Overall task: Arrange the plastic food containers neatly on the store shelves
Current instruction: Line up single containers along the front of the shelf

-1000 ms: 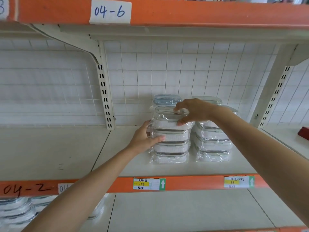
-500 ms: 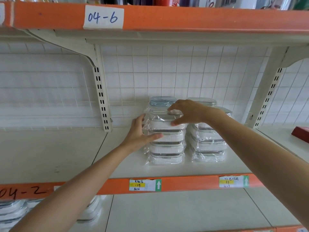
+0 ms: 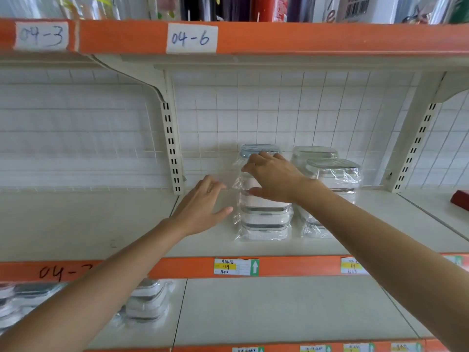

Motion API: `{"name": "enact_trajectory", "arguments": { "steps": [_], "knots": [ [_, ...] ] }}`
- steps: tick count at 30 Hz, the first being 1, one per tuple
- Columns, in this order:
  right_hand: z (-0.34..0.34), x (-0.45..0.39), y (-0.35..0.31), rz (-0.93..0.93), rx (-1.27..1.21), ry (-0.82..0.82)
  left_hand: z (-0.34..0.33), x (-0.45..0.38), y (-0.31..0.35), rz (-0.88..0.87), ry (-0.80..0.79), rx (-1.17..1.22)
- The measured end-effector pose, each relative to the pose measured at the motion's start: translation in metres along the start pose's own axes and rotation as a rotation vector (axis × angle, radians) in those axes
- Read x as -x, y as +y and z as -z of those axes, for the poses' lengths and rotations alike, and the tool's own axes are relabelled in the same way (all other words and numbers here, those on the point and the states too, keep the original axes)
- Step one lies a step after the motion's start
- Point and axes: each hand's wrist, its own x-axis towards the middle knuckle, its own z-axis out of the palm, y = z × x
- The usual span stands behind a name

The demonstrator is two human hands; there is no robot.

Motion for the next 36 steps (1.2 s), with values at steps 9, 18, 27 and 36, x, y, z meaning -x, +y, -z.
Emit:
{"name": "enact_trajectory", "arguments": {
  "steps": [9,18,27,36],
  "knots": [
    [0.0,0.004,-0.121,0.084,-0.084,-0.135,0.058,0.118,-0.035,0.055,-0.177,-0.258],
    [-0.034,0.036,-0.243,0.152,-0.186,-0.36,0.1,0.269,-0.059,0.236,-0.347,-0.277],
    [-0.071,0.096,-0.303,0.095,-0.429,-0.562,0.082,0.352,-0.055,0.29,-0.518,-0.231],
    [-0.1,0.101,-0.3,0.062,-0.503,-0.612,0.042,0.351,-0.051,0.314,-0.657,-0.156]
  ]
}}
